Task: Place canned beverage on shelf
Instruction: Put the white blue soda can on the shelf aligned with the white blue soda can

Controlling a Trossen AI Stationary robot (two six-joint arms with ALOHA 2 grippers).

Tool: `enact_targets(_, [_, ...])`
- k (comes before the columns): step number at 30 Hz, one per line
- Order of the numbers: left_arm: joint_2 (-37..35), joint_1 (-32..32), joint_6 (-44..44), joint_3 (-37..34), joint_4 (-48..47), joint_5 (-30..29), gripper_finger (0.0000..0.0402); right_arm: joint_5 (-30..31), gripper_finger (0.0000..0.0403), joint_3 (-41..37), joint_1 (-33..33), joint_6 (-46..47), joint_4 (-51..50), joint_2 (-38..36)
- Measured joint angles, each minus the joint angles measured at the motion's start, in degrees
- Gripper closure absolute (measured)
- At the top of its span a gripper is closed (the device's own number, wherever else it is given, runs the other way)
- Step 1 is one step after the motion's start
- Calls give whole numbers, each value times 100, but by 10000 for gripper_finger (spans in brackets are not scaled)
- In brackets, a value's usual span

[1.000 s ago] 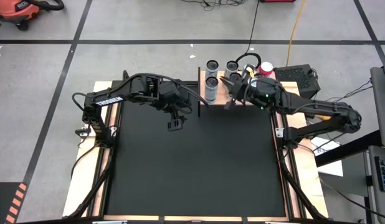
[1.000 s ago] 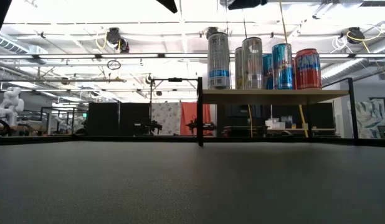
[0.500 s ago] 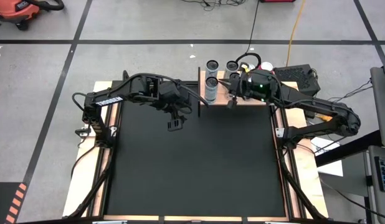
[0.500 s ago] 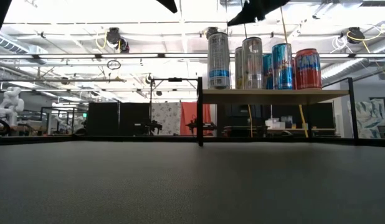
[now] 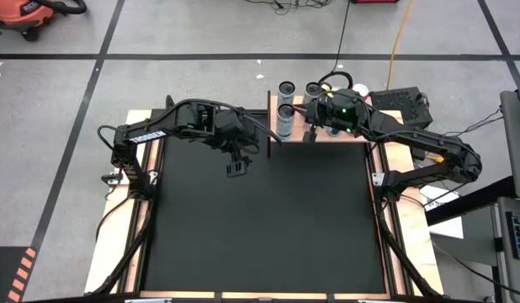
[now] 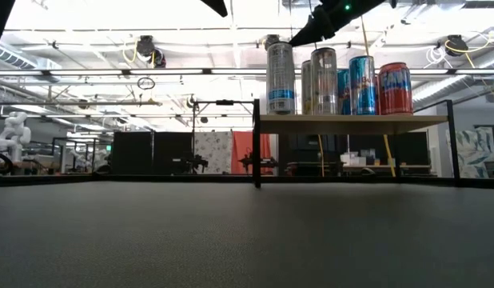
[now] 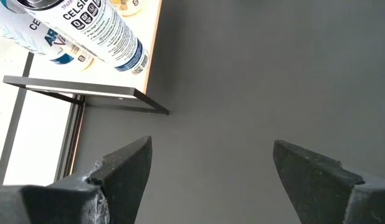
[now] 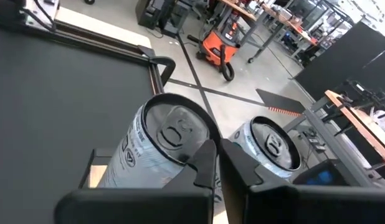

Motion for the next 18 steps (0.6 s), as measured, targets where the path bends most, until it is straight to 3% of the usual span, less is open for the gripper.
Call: enact_targets(18, [0, 0, 0, 0, 1, 0, 68, -173, 403, -2, -100, 55, 120, 36])
